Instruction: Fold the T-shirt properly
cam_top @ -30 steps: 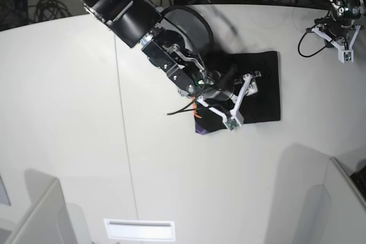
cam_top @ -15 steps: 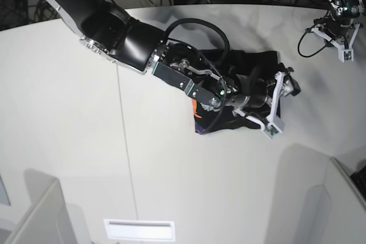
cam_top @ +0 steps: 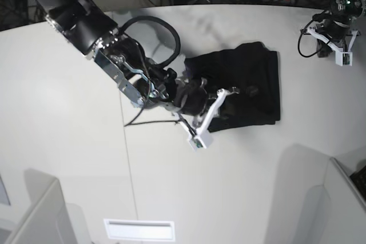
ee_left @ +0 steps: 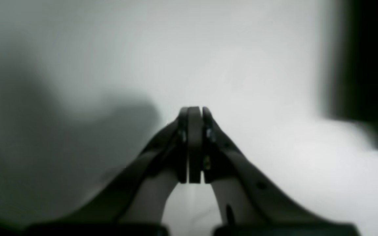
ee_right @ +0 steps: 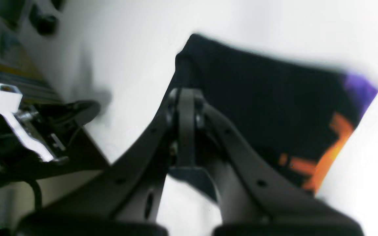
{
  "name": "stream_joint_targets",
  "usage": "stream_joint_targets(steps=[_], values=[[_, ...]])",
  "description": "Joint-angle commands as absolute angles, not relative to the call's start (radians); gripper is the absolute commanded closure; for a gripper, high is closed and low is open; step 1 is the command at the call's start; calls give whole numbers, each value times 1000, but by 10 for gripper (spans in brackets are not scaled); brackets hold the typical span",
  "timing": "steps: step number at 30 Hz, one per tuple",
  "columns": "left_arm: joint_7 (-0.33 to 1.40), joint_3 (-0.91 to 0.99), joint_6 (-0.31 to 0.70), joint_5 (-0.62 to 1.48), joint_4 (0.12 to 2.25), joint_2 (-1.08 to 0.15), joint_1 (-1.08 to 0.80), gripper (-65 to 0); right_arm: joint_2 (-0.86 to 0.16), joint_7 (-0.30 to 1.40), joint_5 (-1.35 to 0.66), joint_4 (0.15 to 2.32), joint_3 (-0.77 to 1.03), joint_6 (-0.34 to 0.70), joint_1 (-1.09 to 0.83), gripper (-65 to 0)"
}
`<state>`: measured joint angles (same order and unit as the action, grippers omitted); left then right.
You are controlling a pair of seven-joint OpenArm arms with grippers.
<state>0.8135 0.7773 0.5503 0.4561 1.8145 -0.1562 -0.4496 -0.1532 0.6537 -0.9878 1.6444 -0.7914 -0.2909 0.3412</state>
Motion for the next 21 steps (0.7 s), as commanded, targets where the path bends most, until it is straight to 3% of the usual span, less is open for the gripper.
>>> stream_joint_targets(steps=[1,6,7,10,12,17,21], values=[[797,783,549,515,1844,-170,-460,0,-171,634,-986,1669,-740,-288,328,0],[797,783,549,725,1850,-170,-461,0,-240,636,-986,1719,-590,-288,206,0],[797,783,549,748,1850,-168,-461,-91,-254,638,-986,1730,-573,-288,193,0],[797,780,549,794,1848,-165,-449,-474,-300,639,-986,1755,-564,-288,173,0],[797,766,549,803,1839,-165,-433,-637,-317,639,-986,1765,-567,-288,163,0],[839,699,547,797,1756,-165,-354,-650,-329,641,-986,1782,-558,-288,130,0],[911,694,547,796,1635,-163,-254,-597,-334,641,-986,1782,-559,-288,116,0]])
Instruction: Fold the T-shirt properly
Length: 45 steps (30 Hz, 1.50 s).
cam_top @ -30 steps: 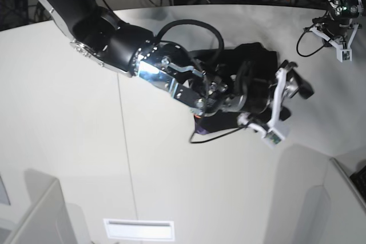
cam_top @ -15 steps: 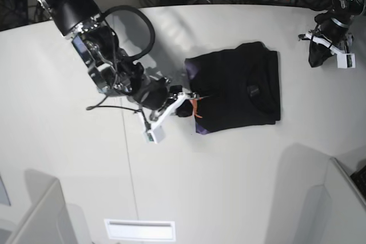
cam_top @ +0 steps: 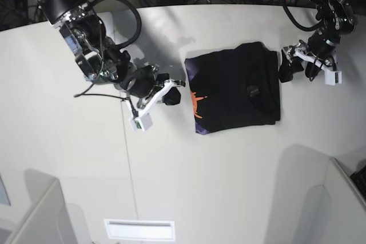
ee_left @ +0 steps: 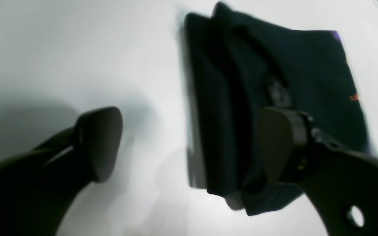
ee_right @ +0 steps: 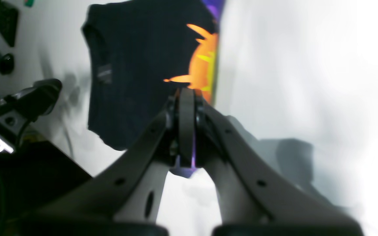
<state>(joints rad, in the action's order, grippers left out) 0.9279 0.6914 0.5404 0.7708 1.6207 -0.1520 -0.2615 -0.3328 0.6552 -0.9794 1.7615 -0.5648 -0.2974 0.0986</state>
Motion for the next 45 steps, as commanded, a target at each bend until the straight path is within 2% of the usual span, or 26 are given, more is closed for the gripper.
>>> stream_joint_targets(steps=[1,4,7,17,19,21,27,32,39,45], values=[[917,694,547,796,1613,-163,-237,-591,-334,641,-986,1782,-559,-288,111,0],[923,677,547,794,1549,-163,-193,-584,-335,641,-986,1790,-559,-288,102,0],[917,625,503,794,1501,-166,-171,-584,-335,641,-986,1790,-561,-288,96,0],[915,527,479,794,1465,-162,-127,-581,-335,642,-986,1790,-567,-288,94,0],[915,519,452,794,1431,-163,-120,-545,-335,642,-987,1790,-567,-288,94,0],[915,512,438,794,1411,-163,-113,-471,-335,642,-987,1790,-562,-288,84,0],[915,489,437,794,1376,-165,-108,-219,-378,636,-986,1825,-558,-288,39,0],[918,380,435,728,1385,-173,-116,0,-435,634,-984,1859,-556,-288,-4,0],[923,360,435,599,1388,-171,-114,0,-449,634,-984,1859,-351,-288,-125,0],[915,174,435,409,1466,-243,-107,0,-447,631,-984,1859,-157,-288,-213,0]])
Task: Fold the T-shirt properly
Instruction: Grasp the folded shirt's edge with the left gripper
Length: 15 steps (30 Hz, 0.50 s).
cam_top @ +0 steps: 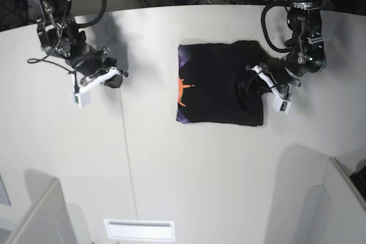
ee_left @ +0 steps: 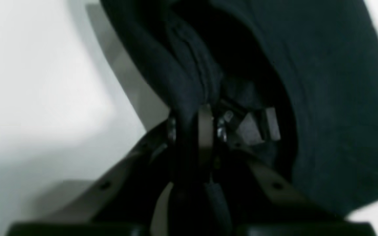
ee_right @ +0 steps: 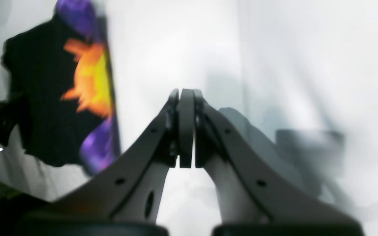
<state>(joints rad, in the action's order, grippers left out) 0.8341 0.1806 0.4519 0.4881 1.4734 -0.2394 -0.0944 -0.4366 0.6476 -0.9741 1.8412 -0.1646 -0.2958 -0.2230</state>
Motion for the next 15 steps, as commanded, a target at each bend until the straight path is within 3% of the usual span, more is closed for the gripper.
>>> stream_joint_targets(steps=[1,7,15], values=[[915,143,435,371,1497,-252,-107,0,-447,619,-984,1856,-134,-286,-222,0],[915,-27,441,188,1570,-305,-47,0,-447,547,-941,1853,-15,-185,-283,0],[915,-275,441,176,1569,-374,88,0,-447,545,-935,1853,5,-183,-312,0]])
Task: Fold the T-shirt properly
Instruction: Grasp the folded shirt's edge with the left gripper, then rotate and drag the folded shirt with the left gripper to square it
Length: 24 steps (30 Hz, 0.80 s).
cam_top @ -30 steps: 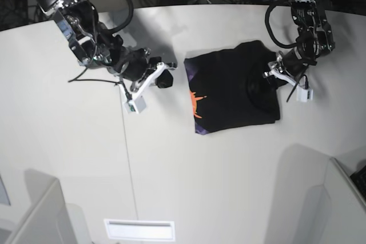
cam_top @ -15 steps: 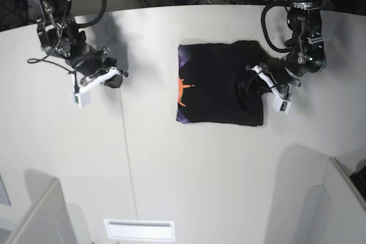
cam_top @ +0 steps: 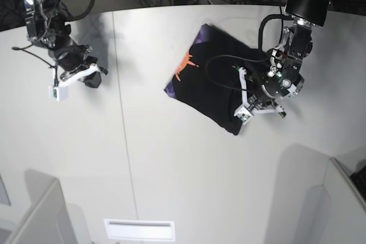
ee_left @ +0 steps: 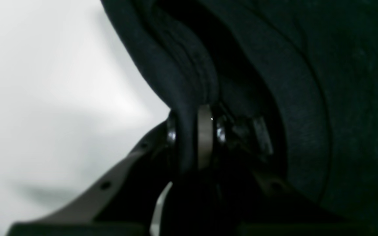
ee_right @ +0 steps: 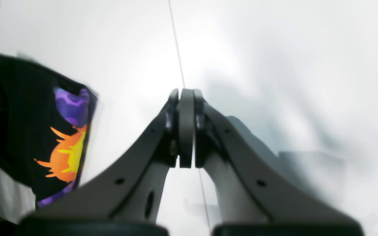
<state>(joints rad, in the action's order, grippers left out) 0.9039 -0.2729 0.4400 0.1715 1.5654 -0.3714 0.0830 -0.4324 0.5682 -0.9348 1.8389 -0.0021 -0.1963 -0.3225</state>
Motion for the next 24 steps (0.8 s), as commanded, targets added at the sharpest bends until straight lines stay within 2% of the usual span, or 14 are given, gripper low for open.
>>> stream_joint_targets(steps=[1,9,15,24], values=[[915,-300,441,173,1569,-374,104,0,-447,545,-935,1853,5,-183,-312,0],[914,-458,539,166,1567,-375,211,0,-435,545,-935,1824,47,-186,-326,0],[914,-572,539,166,1567,-374,283,0,-377,547,-934,1774,183,-183,-354,0],[780,-756,541,165,1531,-380,380,0,-361,544,-934,1773,200,-183,-351,0]])
